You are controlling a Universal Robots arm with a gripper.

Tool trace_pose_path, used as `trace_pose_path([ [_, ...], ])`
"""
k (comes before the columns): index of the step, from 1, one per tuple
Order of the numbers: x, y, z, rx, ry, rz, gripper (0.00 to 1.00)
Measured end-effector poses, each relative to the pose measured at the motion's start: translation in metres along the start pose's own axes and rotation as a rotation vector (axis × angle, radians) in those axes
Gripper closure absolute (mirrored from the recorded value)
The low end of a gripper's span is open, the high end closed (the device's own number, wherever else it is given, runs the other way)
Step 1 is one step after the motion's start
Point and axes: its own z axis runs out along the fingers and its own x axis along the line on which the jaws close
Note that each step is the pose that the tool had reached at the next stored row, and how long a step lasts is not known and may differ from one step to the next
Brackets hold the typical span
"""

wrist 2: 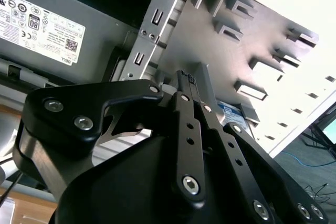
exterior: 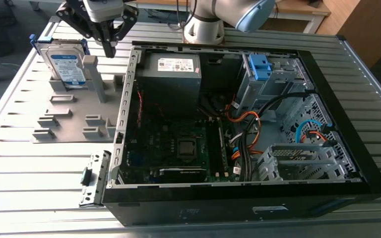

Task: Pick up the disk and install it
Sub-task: 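Reach for the disk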

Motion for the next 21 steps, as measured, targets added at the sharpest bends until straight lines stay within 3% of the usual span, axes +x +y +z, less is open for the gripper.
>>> trace_pose_path([
  [9, 0.0177, 0.0063, 0.0029, 0.0002, 0.0002, 0.0, 0.89],
  [21, 0.037, 0.0088, 0.0063, 0.0001, 0.0001, 0.0, 0.89],
])
